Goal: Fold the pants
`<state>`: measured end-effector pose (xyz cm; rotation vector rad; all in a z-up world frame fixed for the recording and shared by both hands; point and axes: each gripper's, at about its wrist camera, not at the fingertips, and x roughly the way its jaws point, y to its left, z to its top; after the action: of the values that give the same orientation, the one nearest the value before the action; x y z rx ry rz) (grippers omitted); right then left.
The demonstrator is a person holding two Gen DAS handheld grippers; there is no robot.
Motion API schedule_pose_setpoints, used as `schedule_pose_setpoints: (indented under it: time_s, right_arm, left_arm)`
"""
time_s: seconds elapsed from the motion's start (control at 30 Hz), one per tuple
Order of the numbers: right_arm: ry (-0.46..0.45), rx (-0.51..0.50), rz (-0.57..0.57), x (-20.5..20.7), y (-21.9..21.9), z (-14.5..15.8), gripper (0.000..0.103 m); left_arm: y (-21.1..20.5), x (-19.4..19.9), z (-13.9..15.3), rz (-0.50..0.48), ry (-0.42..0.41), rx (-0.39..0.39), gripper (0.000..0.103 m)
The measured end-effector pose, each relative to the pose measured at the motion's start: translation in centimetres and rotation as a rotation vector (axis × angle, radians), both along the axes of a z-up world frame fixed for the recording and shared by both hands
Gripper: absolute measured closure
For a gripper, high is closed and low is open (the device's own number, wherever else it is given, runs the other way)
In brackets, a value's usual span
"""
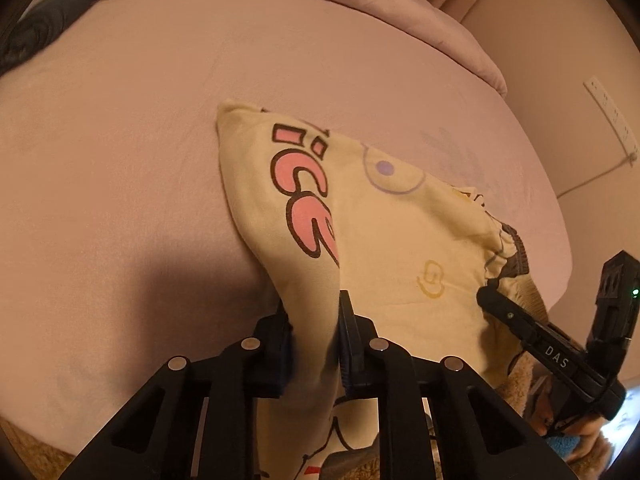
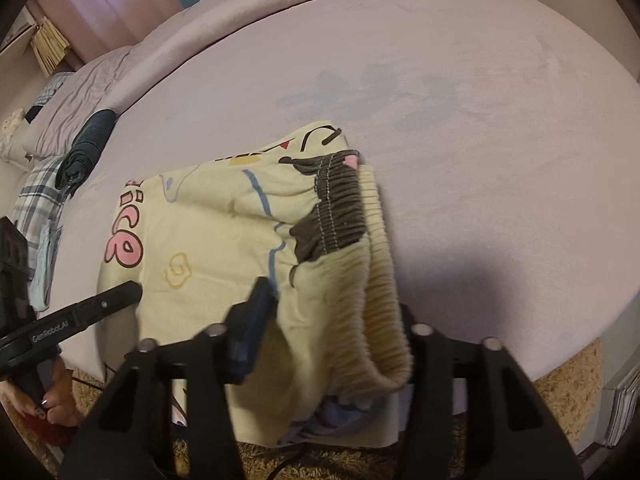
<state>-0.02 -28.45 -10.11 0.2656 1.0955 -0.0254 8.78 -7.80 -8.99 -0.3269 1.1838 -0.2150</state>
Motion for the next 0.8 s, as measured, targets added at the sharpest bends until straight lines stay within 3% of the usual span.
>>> schedule_pose_setpoints:
  time_s: [0.1,0.27,0.53,0.7,0.8]
  right_arm:
    - [-0.024,0.007,0.006,-0.3,0.1,0.9,0.078]
    - [-0.081,0.044,0.032,-0.7,0.2,3.3,0.079]
    - [-0.262,0.062,0.114,-0.4,1.5,9.6,0.079]
    - [-0.284,0.039,0.110,0.8,1.7,10.7,0.079]
    - [-0.229,0.069,0.076,0.8,0.5,8.9,0.079]
  left_arm:
    - [-0.2,0.2,1.2,-0.018,-0.022,-0.030,0.087]
    - [0.3,-0.5,4.6,-0.054,-0.090,-0.108,0.087]
    - [1.1,-0.8,9.2,-0.085,-0.209,-0.147,0.087]
    - [1.5,-0.4,8.7,-0.072,-0.197,-0.070,0.087]
    - [2.0,0.0,7.1,-0.063,-0.161,-0.024,0.087]
